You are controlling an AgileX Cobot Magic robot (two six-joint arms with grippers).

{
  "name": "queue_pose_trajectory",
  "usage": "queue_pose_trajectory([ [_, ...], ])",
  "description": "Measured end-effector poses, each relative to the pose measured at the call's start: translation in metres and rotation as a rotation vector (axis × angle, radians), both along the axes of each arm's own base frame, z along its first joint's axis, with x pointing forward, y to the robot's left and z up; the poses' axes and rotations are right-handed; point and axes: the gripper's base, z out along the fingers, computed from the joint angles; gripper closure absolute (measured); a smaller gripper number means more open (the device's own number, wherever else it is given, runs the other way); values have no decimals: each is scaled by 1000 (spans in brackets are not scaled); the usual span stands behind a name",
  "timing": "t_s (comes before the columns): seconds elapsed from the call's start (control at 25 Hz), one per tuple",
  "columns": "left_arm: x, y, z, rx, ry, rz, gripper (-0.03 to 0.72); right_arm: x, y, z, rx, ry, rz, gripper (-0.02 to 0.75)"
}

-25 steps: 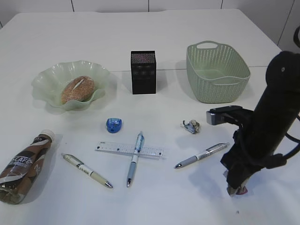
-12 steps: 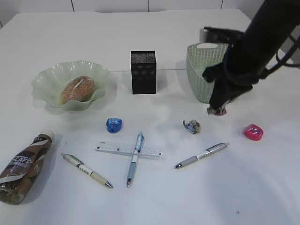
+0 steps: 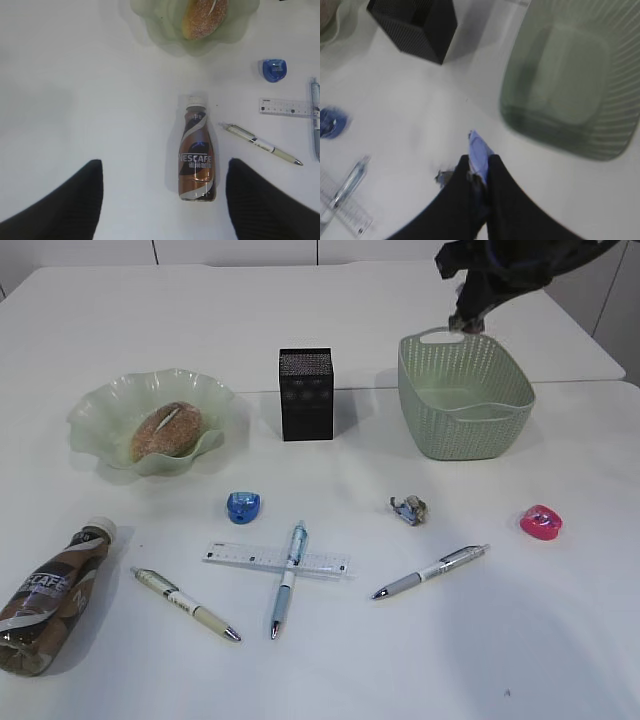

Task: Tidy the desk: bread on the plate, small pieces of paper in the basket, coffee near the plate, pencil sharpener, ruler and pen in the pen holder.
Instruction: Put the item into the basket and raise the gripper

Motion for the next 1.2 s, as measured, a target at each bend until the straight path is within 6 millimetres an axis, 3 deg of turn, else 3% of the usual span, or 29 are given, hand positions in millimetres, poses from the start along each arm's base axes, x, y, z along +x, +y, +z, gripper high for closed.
queue_pose_trajectory([
  [0.12, 0, 0, 0, 0, 0, 0, 151, 2, -1, 1, -5, -22, -7, 691],
  [0.2, 0, 0, 0, -2, 0, -1, 151, 20, -6, -6, -66, -105, -62, 692],
  [0.32, 0, 0, 0, -4, 0, -1, 151, 30, -7, -21, -93, -90, -79, 692],
  [0.36, 0, -1, 0, -7, 0, -2, 151, 42, -7, -40, -112, -59, -96, 692],
  [0.4, 0, -1, 0, -12, 1, -3, 151, 42, -7, -40, -112, -59, -96, 692],
  [0.44, 0, -2, 0, -20, 1, -5, 151, 54, -7, -56, -129, -42, -111, 692],
  [0.56, 0, -2, 0, -27, 1, -8, 151, 71, -5, -77, -137, -26, -141, 692],
  [0.76, 0, -3, 0, -30, 1, -8, 151, 92, -6, -92, -158, -29, -199, 692],
  [0.88, 0, -3, 0, -31, 2, -6, 151, 98, -9, -96, -155, -25, -232, 693],
  [1.2, 0, -3, 0, -39, 2, 2, 151, 110, -36, -132, -142, 65, -342, 694],
])
